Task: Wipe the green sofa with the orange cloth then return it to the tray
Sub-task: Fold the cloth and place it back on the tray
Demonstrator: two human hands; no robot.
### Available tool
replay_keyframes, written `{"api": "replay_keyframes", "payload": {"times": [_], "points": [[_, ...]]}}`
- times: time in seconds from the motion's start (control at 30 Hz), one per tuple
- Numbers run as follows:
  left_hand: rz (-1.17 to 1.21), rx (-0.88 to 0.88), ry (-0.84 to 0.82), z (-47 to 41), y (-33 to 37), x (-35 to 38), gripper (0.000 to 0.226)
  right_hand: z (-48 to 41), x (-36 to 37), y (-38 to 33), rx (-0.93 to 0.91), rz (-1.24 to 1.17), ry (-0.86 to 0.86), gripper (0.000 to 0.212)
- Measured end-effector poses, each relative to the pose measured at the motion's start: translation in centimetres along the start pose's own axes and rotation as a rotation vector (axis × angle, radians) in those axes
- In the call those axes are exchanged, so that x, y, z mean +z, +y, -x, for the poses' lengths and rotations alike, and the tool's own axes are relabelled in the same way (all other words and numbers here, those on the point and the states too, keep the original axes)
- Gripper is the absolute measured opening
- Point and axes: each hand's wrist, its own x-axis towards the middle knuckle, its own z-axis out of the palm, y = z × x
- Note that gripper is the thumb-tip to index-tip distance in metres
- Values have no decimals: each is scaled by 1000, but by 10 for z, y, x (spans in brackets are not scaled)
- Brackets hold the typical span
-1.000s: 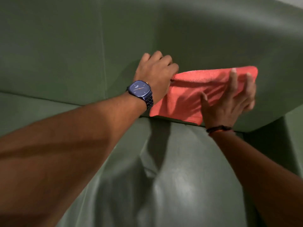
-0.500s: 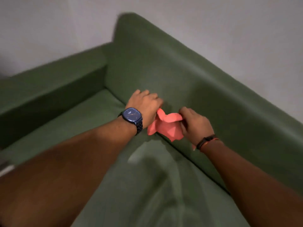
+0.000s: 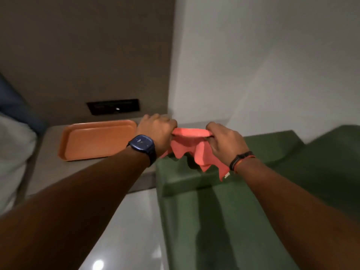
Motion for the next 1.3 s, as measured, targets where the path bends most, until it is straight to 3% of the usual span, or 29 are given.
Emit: {"api": "replay_keyframes", "payload": {"times": [0.37,0.53,0.63,0.73,0.8,0.87,0.97,1.03,1.1,1.2,1.3], "points": [[-13,-172,-235,-15,-195,73,11,-183,154,-67,-215,-243,-225,16],[-19,-286,-97,-36,-276,85,10,-250,201,-103,-278,-320,-281,24],[47,-247,20,-42,-326,103,23,-281,232,-123,-337,-270,-196,24],[44,-212,23,-43,-372,139,12,-300,283,-137,-340,-213,-82,22],[19,-190,-75,-29,-390,170,25,-299,321,-142,-330,-177,-121,29],[38,-147,-226,-11,-406,207,28,-291,360,-150,-319,-121,-270,35],[47,-96,-588,15,-419,254,27,-275,405,-161,-358,-33,-560,29],[113,-169,-762,30,-429,277,55,-267,425,-167,-316,-97,-594,36],[213,-238,-686,32,-436,290,79,-266,439,-172,-244,-198,-518,35],[282,-229,-532,16,-435,313,89,-273,465,-176,-202,-170,-517,52],[275,-250,-658,0,-425,337,114,-270,488,-180,-162,-40,-687,72]]}}
